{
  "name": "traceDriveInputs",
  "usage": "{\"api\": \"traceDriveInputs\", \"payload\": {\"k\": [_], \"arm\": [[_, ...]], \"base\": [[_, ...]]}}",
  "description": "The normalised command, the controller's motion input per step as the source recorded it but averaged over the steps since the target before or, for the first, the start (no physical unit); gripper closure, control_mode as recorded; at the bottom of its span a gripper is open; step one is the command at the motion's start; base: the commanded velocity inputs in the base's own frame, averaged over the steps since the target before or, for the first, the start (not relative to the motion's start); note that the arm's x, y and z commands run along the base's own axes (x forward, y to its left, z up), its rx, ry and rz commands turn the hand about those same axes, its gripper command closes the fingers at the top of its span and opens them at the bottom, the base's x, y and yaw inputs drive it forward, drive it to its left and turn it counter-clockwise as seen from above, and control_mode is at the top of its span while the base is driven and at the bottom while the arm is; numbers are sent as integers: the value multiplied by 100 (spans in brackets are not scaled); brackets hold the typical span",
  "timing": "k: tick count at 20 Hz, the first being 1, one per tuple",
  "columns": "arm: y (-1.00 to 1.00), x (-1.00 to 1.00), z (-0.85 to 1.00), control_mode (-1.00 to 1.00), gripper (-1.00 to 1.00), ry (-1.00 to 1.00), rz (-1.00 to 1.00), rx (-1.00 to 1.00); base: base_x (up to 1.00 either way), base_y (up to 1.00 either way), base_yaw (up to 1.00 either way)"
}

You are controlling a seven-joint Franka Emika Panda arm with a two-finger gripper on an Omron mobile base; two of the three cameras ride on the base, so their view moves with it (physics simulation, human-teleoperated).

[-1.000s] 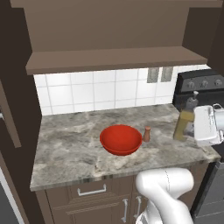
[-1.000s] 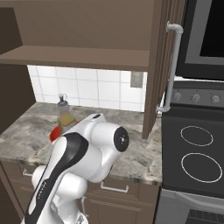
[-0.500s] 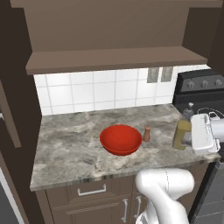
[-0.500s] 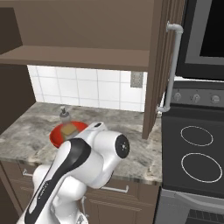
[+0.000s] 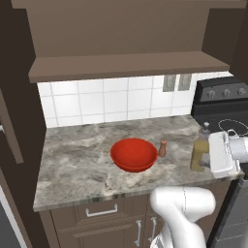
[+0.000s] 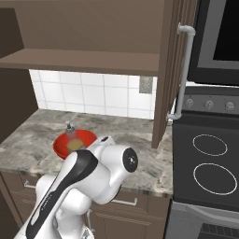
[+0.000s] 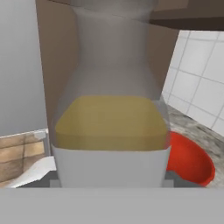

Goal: Retrieve the bottle and the shaker from the cabinet and place them next to the mixing bowl on the counter. Then add garlic from the fridge to the mixing bowl.

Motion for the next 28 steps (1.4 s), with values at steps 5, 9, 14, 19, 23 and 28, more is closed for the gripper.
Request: {"api": "traceDriveInputs", "payload": {"k": [5, 9, 14, 19, 23, 28], "arm": [[0, 19, -27, -100, 100, 0, 0, -1], [0, 34, -19, -100, 100, 0, 0, 0], [0, 37, -6, -100, 100, 1, 0, 0], [0, 43, 0, -100, 100, 3, 0, 0], [0, 43, -6, -100, 100, 3, 0, 0], [0, 34, -41, -100, 100, 0, 0, 0]], "base": [[0, 0, 0], [0, 0, 0], [0, 0, 0], [0, 0, 0], [0, 0, 0], [0, 0, 0]]}}
